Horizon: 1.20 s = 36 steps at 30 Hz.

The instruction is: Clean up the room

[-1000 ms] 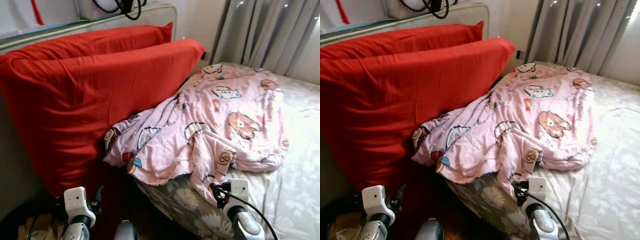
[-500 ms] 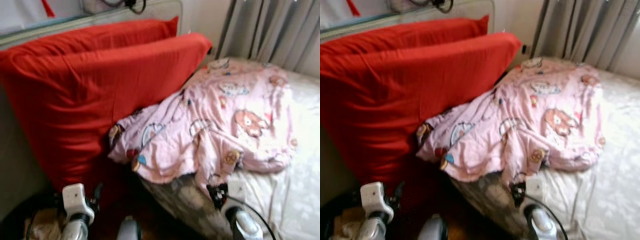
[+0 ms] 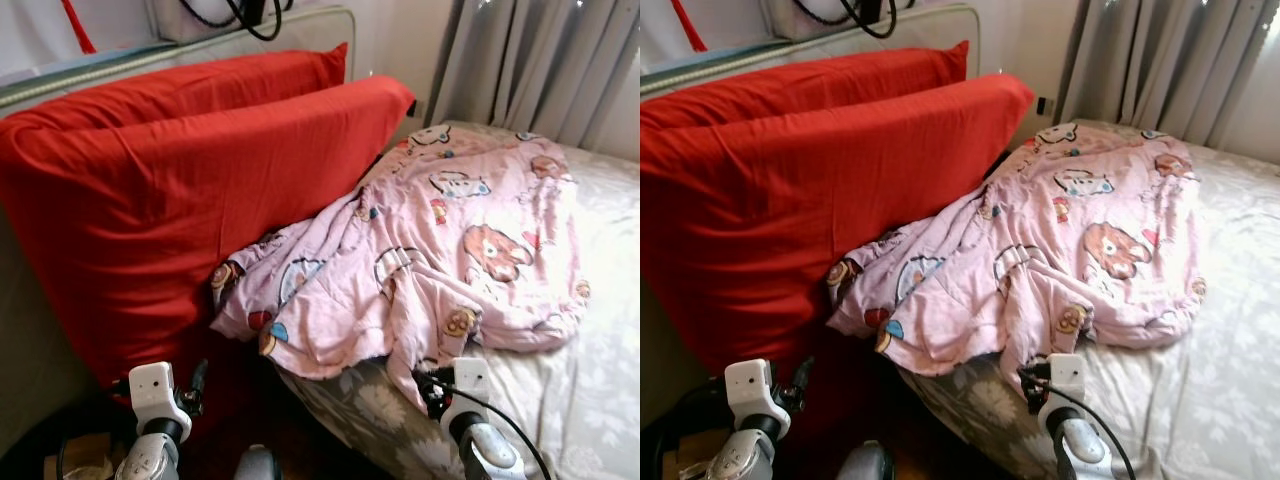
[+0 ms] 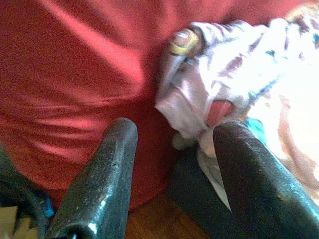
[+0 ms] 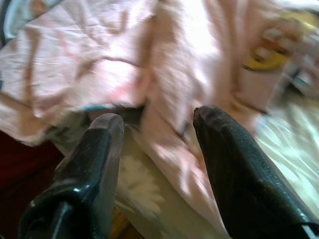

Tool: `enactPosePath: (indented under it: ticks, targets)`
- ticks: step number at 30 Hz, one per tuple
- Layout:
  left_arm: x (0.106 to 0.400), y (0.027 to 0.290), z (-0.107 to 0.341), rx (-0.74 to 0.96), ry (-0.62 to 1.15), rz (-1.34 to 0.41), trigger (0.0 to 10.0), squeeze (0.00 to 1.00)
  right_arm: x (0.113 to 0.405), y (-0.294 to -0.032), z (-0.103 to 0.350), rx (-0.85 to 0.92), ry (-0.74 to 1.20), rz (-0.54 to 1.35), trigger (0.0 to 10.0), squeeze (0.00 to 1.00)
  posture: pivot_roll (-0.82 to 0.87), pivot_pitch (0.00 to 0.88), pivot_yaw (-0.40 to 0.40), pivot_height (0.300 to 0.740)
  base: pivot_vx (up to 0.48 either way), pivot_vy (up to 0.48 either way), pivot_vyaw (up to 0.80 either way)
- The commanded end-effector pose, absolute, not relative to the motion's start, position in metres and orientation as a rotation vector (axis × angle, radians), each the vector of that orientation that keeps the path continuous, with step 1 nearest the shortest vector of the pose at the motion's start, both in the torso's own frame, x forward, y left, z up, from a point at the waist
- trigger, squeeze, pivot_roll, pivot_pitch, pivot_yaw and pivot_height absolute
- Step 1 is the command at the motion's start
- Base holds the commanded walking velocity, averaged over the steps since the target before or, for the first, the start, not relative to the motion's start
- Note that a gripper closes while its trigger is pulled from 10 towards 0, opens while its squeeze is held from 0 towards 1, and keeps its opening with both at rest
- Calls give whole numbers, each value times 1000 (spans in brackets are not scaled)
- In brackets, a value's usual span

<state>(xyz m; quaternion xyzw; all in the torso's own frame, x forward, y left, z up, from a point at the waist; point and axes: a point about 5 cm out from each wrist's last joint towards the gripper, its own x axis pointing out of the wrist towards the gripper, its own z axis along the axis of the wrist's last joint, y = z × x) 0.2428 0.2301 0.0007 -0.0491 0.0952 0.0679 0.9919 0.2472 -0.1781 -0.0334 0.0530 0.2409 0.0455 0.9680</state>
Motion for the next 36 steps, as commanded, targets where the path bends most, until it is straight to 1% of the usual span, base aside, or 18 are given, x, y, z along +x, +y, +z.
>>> enactPosePath:
  ticks: [1,2,12,16,17,20,24,25,29,34,35,36]
  targets:
    - [239,234,-2,-98,205,149,10000,0,253,-171,-30,111,472,118,10000,0,88,0,2,635,349,0,800]
    - [239,235,-2,-97,205,148,10000,0,253,-171,-30,111,472,116,10000,0,86,0,5,635,349,0,800]
    - [237,233,-1,-88,201,128,10000,0,253,-174,-32,116,502,67,10000,0,88,0,13,635,351,0,0]
    - [235,232,-1,-84,197,117,10000,0,256,-181,-31,120,511,-25,10000,0,104,0,11,635,0,0,0]
    - [233,232,0,-83,193,113,10000,0,255,-190,-32,133,526,-127,10000,0,113,0,9,635,0,0,0]
    - [229,231,1,-82,185,111,10000,0,248,-208,-36,146,577,-282,10000,0,131,0,3,635,0,0,0]
    - [227,231,2,-80,179,111,10000,0,245,-213,-39,145,602,-319,10000,0,136,0,-2,635,0,0,0]
    - [225,232,1,-78,179,115,10000,0,241,-216,-41,115,623,-329,10000,0,144,0,-7,635,0,0,0]
    - [223,232,3,-78,175,122,10000,0,233,-227,-45,97,670,-403,10000,0,154,0,-11,635,0,0,0]
    - [223,232,7,-80,166,129,10000,0,229,-228,-48,101,702,-400,10000,0,151,0,-10,635,0,0,0]
    - [224,232,7,-80,167,129,10000,0,229,-226,-49,103,708,-382,10000,796,151,0,-9,635,0,0,0]
    - [225,232,8,-81,167,129,10000,0,229,-225,-49,101,711,-371,10000,1000,151,0,-9,635,0,0,0]
